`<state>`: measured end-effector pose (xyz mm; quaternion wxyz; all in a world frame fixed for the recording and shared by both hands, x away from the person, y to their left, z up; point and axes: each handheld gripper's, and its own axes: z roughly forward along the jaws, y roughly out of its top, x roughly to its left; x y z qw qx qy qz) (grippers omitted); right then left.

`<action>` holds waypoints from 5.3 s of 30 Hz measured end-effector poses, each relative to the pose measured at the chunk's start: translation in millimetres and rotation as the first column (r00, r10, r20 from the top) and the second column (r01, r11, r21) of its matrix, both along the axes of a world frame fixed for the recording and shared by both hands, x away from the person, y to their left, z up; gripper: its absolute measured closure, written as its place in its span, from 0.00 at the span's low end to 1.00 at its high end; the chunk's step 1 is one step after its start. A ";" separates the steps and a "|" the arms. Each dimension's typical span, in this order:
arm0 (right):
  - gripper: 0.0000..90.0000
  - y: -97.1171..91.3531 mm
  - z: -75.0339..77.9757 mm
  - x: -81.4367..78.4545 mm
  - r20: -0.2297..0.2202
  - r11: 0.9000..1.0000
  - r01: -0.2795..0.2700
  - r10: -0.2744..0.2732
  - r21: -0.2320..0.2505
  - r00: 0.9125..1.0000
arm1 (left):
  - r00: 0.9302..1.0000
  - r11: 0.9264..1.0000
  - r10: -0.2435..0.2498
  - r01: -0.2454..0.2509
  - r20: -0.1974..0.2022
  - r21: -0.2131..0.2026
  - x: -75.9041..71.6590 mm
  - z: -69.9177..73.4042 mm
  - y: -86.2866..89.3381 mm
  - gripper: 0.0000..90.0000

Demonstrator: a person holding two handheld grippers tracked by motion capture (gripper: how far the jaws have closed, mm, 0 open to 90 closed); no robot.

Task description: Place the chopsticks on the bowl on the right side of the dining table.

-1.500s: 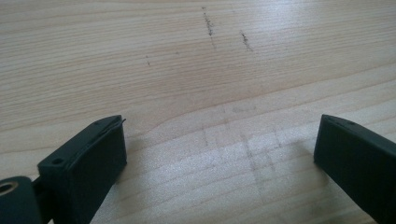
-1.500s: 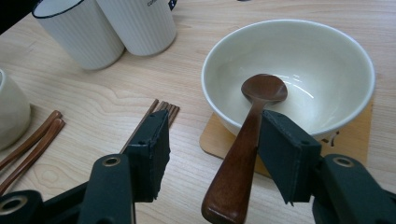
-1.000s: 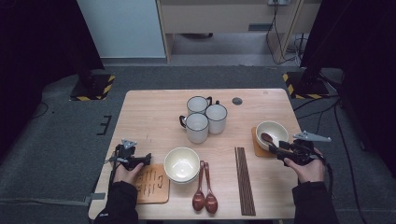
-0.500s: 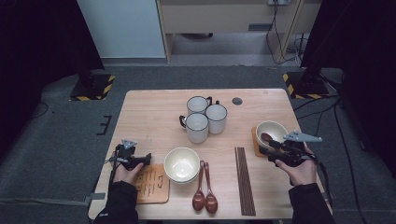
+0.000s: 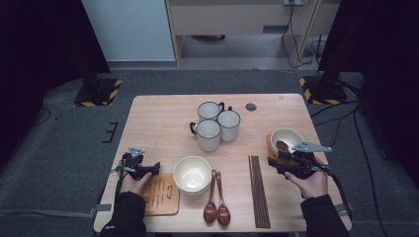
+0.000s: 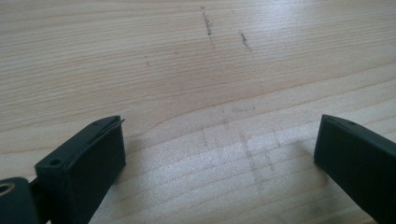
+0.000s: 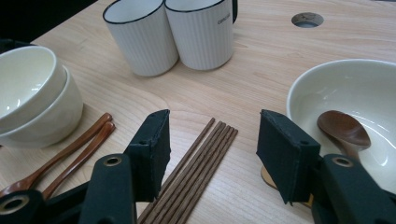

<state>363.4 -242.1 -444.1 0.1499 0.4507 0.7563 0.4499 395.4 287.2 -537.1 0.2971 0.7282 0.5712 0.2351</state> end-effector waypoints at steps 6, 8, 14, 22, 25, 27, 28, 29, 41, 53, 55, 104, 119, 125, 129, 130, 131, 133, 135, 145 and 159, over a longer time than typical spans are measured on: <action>0.49 7.6 -1.7 -4.2 0.007 1.000 -0.013 0.013 -0.007 1.000 | 1.000 1.000 0.000 0.000 0.000 0.000 0.0 0.0 0.0 0.01; 0.49 10.3 -3.7 -6.3 0.009 1.000 -0.025 0.025 -0.015 1.000 | 1.000 1.000 0.000 0.000 0.000 0.000 0.0 0.0 0.0 0.01; 0.50 16.7 -7.9 -10.5 0.002 0.999 -0.045 0.045 -0.027 0.999 | 1.000 1.000 0.000 0.000 0.000 0.000 0.0 0.0 0.0 0.01; 0.51 23.0 -15.4 -16.0 0.005 0.997 -0.062 0.063 -0.050 0.998 | 1.000 1.000 0.000 0.000 0.000 0.000 0.0 0.0 0.0 0.01; 0.52 24.6 -18.2 -18.0 0.009 0.996 -0.063 0.064 -0.064 0.998 | 1.000 1.000 0.000 0.000 -0.001 0.001 0.0 0.0 0.1 0.01; 0.53 25.0 -20.2 -19.4 0.001 0.995 -0.067 0.068 -0.067 0.998 | 1.000 1.000 0.000 0.000 -0.001 0.001 0.0 0.1 0.1 0.01; 0.53 24.9 -21.7 -19.8 -0.004 0.995 -0.075 0.075 -0.072 0.997 | 1.000 1.000 0.000 0.000 -0.001 0.001 0.0 0.0 0.1 0.01; 0.53 25.1 -23.4 -20.2 -0.010 0.994 -0.074 0.074 -0.074 0.997 | 1.000 1.000 0.000 0.000 -0.001 0.001 0.0 0.1 0.1 0.01; 0.54 26.2 -36.6 -25.4 -0.029 0.988 -0.075 0.072 -0.138 0.997 | 1.000 1.000 0.000 0.000 0.000 0.000 0.0 0.0 0.0 0.01; 0.55 21.4 -51.9 -29.8 -0.054 0.986 -0.067 0.060 -0.150 0.997 | 1.000 1.000 0.000 0.000 -0.001 0.001 0.0 0.0 0.1 0.01; 0.56 21.0 -54.5 -30.1 -0.057 0.986 -0.066 0.058 -0.155 0.997 | 1.000 1.000 0.000 0.000 -0.001 0.001 0.0 0.0 0.1 0.01; 0.87 25.7 -76.4 -20.0 -0.164 0.967 -0.104 0.066 -0.232 0.984 | 1.000 1.000 0.007 -0.007 -0.006 0.003 0.5 -0.1 -0.1 0.00; 0.93 20.8 -72.4 -18.8 -0.175 0.958 -0.058 0.008 -0.281 0.985 | 1.000 1.000 0.007 -0.007 -0.006 0.002 0.5 -0.1 0.0 0.00; 0.94 18.4 -71.5 -17.5 -0.169 0.953 -0.028 -0.024 -0.301 0.985 | 1.000 1.000 0.007 -0.007 -0.006 0.003 0.5 -0.1 0.0 0.00; 0.94 17.6 -71.1 -16.2 -0.164 0.950 -0.017 -0.037 -0.312 0.986 | 1.000 1.000 0.007 -0.007 -0.006 0.003 0.5 -0.1 0.0 0.00; 0.94 17.4 -71.1 -15.8 -0.165 0.950 -0.016 -0.038 -0.312 0.986 | 1.000 1.000 0.007 -0.007 -0.006 0.003 0.5 -0.1 0.0 0.00; 0.94 17.2 -71.1 -15.4 -0.164 0.949 -0.014 -0.039 -0.314 0.986 | 1.000 1.000 0.006 -0.006 -0.006 0.003 0.5 -0.1 0.0 0.00; 0.95 16.8 -71.1 -14.2 -0.161 0.948 -0.006 -0.048 -0.318 0.986 | 1.000 1.000 0.007 -0.007 -0.006 0.003 0.5 -0.1 0.0 0.00; 0.95 16.5 -71.3 -12.8 -0.153 0.947 0.004 -0.056 -0.322 0.987 | 1.000 1.000 0.007 -0.007 -0.006 0.003 0.5 -0.1 0.0 0.00; 0.94 16.8 -72.2 -10.4 -0.139 0.945 0.013 -0.062 -0.326 0.988 | 1.000 1.000 0.007 -0.007 -0.006 0.003 0.5 -0.1 0.0 0.00; 0.88 5.2 -62.9 -29.8 -0.099 0.963 0.044 -0.072 -0.267 0.992 | 1.000 1.000 0.007 -0.007 -0.006 0.003 0.5 -0.1 0.0 0.00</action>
